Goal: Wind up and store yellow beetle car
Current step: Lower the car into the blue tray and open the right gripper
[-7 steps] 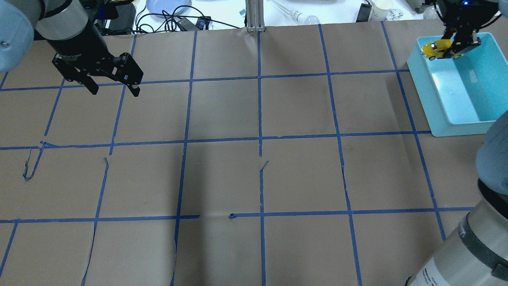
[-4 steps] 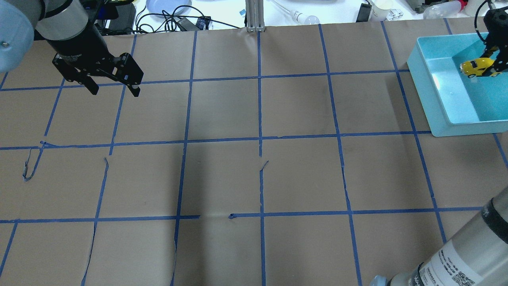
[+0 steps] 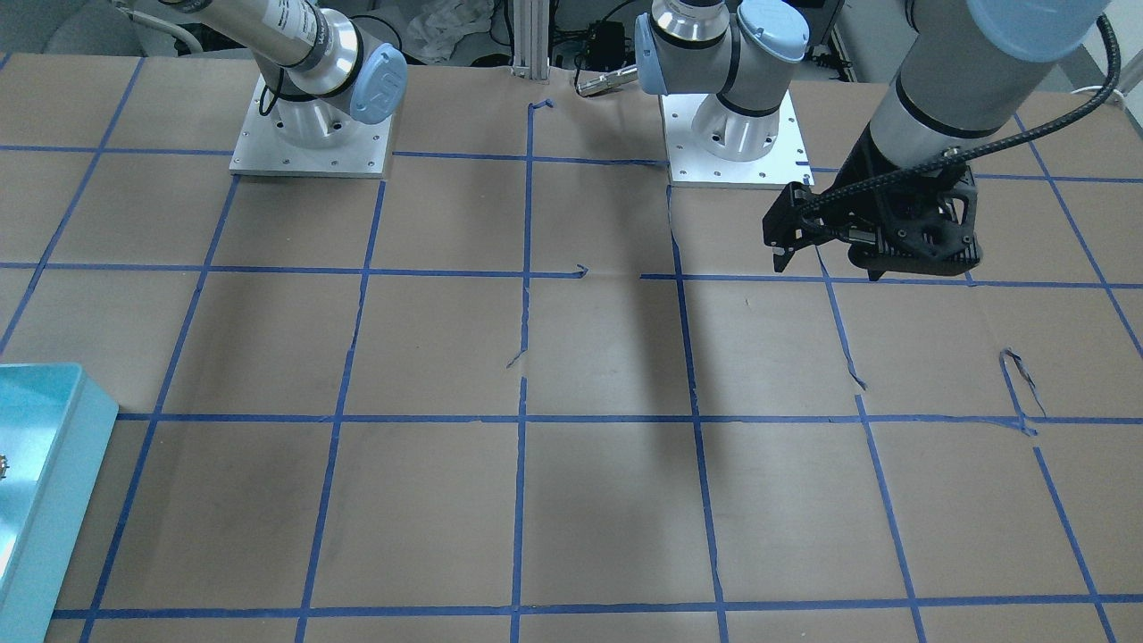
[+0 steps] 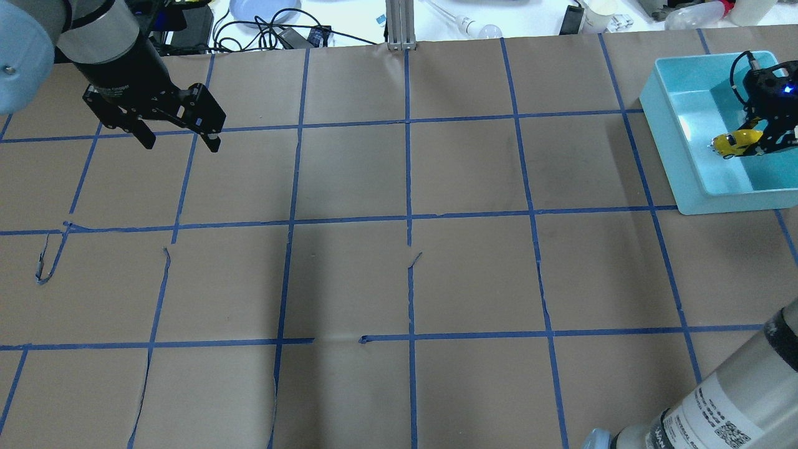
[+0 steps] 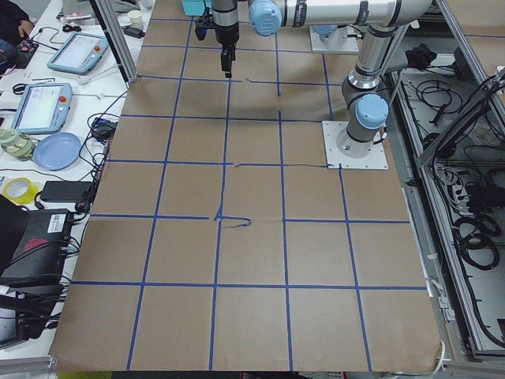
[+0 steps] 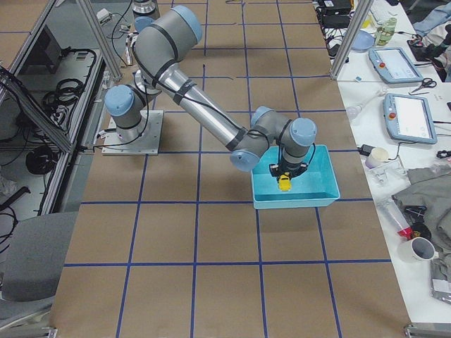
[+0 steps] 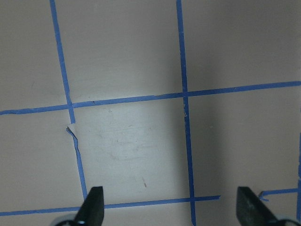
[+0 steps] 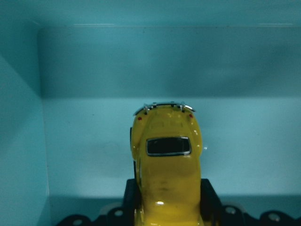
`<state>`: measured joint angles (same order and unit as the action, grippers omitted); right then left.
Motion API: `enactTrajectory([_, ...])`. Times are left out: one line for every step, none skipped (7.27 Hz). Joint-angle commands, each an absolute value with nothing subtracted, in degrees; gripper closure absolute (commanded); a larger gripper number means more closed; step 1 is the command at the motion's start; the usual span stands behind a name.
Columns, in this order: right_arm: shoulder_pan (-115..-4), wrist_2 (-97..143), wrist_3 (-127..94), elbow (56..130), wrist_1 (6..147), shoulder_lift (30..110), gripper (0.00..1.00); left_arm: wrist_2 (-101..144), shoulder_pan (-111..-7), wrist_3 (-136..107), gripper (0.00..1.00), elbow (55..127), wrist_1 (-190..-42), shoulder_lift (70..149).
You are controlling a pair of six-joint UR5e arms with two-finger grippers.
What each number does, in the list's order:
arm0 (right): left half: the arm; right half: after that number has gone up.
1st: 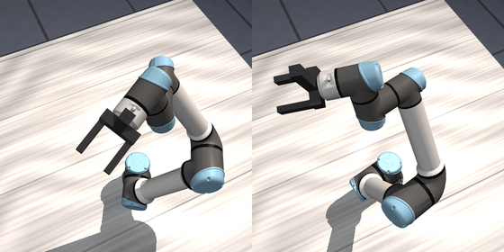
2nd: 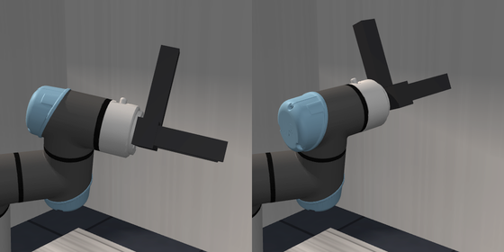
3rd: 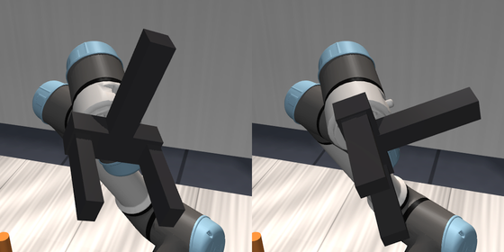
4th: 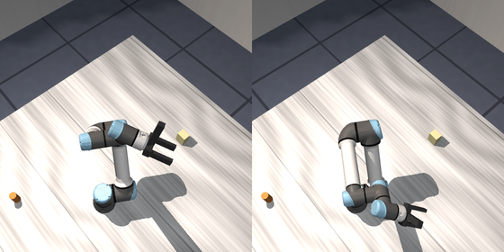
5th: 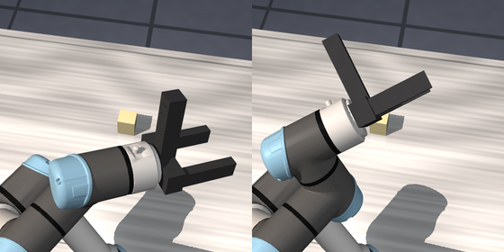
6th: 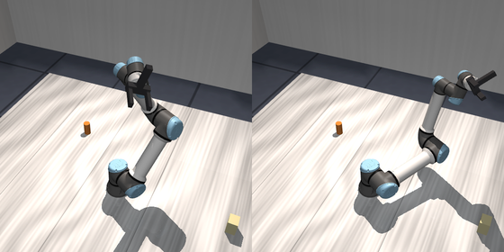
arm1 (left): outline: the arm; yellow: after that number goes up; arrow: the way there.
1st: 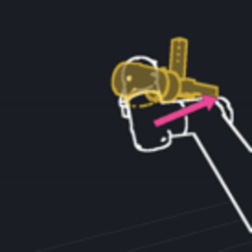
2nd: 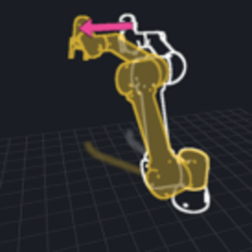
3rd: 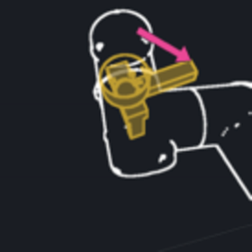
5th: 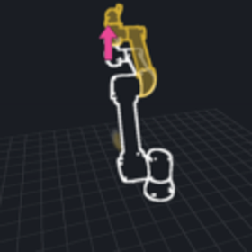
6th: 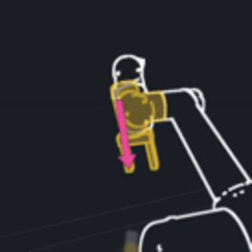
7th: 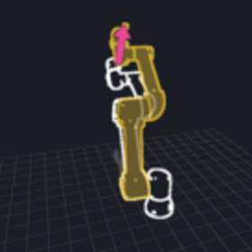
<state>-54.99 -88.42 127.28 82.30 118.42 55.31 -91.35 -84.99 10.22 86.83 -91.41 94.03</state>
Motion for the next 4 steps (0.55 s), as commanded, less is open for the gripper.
enactTrajectory([-54.8, -87.7, 127.3, 83.7, 119.8, 54.9, 0.43, -91.3, -85.0, 10.2, 0.00, 86.8, -91.4, 94.0])
enactTrajectory([-54.8, -85.4, 127.3, 83.6, 119.8, 55.4, 0.20, -91.3, -85.1, 10.2, 0.00, 86.8, -91.4, 94.0])
enactTrajectory([-54.8, -85.6, 127.1, 83.1, 119.5, 55.7, 0.00, -91.3, -85.0, 10.2, 0.00, 86.8, -91.4, 94.0])
enactTrajectory([-54.9, -86.4, 124.0, 82.7, 118.8, 59.0, 0.00, -91.3, -85.0, 10.2, 0.00, 86.8, -91.4, 94.0])
